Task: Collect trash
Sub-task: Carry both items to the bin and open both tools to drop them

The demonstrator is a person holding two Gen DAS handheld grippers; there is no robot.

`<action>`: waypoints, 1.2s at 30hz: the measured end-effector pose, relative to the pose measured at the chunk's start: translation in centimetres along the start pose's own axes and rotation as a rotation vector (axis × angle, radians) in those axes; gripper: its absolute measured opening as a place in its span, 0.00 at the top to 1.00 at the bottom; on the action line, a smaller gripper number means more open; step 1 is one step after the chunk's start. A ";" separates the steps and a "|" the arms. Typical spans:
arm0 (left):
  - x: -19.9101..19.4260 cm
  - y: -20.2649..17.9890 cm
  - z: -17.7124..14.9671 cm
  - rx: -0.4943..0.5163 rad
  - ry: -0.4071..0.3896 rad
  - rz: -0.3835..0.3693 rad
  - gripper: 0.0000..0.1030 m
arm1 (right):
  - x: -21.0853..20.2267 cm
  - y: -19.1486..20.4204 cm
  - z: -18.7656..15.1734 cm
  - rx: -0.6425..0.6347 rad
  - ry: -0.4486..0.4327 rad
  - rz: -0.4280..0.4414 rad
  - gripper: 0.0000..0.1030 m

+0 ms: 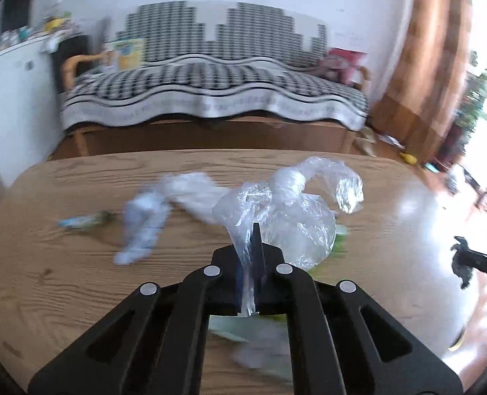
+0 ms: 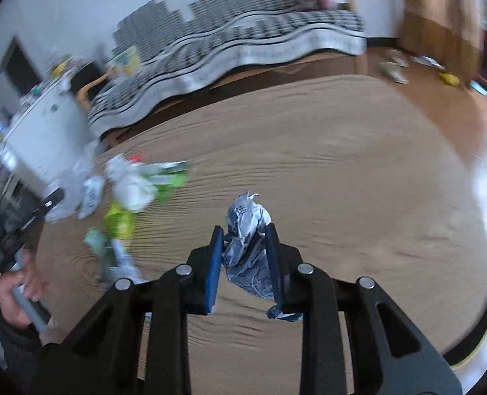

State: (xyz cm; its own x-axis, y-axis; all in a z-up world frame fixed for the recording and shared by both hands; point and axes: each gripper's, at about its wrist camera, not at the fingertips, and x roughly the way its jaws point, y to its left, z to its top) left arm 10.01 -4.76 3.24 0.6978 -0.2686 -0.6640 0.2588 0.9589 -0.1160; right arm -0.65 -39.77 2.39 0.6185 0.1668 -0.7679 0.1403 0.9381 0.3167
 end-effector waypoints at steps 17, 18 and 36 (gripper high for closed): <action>1.3 -35.9 -8.1 0.378 0.113 -0.468 0.97 | -11.9 -29.4 -10.7 0.409 -0.046 -0.385 0.75; 1.4 -37.3 -8.8 0.395 0.120 -0.487 0.97 | -12.1 -30.9 -11.6 0.433 -0.036 -0.392 0.75; 5.2 -50.6 -15.1 0.518 0.229 -0.564 0.97 | -9.4 -40.1 -17.6 0.565 0.122 -0.412 0.75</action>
State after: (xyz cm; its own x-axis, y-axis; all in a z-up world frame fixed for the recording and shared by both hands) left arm -9.55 -53.29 -5.48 0.2289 -0.6216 -0.7492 0.8484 0.5047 -0.1596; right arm -25.73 -73.64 -12.90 0.3426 -0.1043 -0.9337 0.7442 0.6366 0.2020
